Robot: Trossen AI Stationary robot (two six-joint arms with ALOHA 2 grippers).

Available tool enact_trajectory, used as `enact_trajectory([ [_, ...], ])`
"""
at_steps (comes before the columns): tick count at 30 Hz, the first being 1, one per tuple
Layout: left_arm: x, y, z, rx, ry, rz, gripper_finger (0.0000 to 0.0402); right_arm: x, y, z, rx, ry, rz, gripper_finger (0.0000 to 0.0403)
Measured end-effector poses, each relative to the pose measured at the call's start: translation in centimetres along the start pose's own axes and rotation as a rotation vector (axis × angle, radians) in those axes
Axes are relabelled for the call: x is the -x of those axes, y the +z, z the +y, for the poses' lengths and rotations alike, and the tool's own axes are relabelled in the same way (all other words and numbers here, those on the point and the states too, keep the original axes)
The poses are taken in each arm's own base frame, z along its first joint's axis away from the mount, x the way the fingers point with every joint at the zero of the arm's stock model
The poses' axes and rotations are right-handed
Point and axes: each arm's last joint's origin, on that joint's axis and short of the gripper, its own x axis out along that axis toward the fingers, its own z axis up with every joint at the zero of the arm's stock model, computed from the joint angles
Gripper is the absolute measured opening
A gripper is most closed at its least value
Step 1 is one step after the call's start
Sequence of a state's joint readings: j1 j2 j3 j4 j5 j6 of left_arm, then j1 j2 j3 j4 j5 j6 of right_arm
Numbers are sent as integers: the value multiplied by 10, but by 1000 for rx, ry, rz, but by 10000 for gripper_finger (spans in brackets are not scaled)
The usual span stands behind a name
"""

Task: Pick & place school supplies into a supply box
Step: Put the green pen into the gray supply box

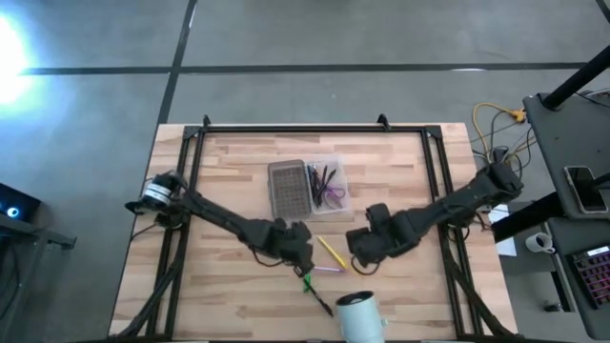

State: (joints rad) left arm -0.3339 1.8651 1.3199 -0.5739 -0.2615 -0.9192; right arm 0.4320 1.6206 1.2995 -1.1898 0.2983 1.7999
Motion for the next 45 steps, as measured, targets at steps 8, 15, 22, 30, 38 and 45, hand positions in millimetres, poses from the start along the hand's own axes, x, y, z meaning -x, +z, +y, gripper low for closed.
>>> enact_trajectory([
  [8,0,-19,-21,47,-69,-45,82,7,-15,-6,-52,4,4,171],
  [15,-6,-18,-15,281,-31,-45,84,7,-11,-9,152,-22,-25,171],
  [22,-8,-12,-11,557,-21,-75,141,11,-5,-19,374,-97,-85,171],
  [30,-15,-14,-14,638,-20,-58,164,11,-3,-19,574,-115,-135,171],
  [38,-40,-11,-30,647,32,-15,143,11,-2,-20,658,-123,-152,171],
  [45,-39,-5,-24,579,203,63,143,12,-2,-19,666,-124,-176,171],
])
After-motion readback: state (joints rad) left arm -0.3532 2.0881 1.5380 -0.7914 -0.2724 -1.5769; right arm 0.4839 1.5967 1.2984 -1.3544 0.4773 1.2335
